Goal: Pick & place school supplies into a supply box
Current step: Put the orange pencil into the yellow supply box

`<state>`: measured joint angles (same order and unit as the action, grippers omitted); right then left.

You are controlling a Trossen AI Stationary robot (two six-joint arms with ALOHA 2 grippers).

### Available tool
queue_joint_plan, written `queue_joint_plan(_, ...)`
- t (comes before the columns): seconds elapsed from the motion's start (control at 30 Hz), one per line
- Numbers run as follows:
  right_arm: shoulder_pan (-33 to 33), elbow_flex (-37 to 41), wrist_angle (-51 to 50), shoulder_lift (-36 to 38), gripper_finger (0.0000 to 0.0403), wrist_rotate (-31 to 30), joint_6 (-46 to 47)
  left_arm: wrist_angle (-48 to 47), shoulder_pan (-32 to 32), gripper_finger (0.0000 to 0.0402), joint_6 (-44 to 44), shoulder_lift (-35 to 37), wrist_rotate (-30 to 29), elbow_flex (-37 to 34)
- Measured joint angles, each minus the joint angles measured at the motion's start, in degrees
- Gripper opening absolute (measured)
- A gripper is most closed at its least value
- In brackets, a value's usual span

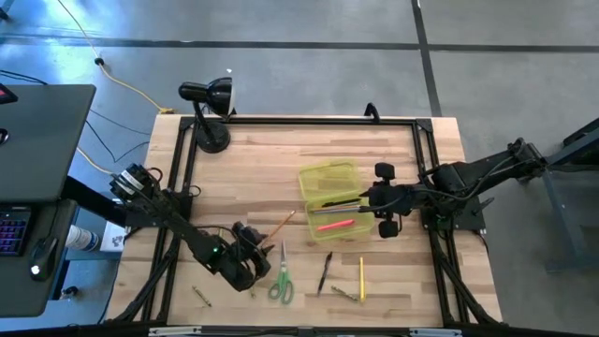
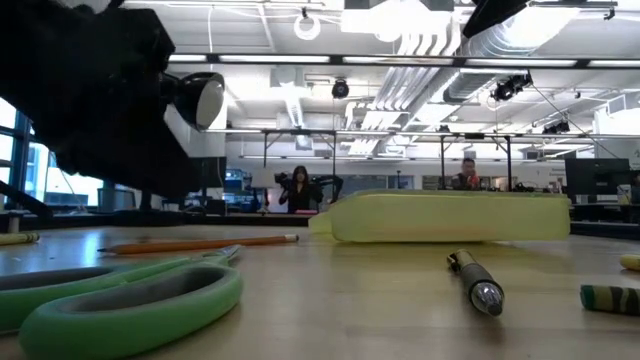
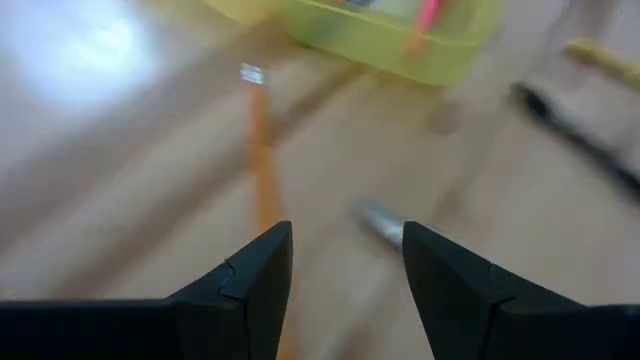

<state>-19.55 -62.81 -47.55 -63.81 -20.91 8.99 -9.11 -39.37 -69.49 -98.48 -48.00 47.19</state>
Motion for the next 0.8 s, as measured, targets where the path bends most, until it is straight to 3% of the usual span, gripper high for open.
queue_joint_plan(0.3,0.0,0.0,0.8,0.0,0.0113,0.0,-0.2,3.7,1.4,0.0223,4.5,-0.9,-1.6,0.0)
queue_joint_plan(0.57,0.0,0.0,1.3,0.0,0.0113,0.1,-0.5,-2.5,7.1,0.0223,4.8,-2.1,8.9,0.0)
queue_joint_plan(0.8,0.0,0.0,1.1,0.0,0.0113,0.4,-0.5,-3.7,7.8,0.0223,7.8,-3.1,4.3,0.0)
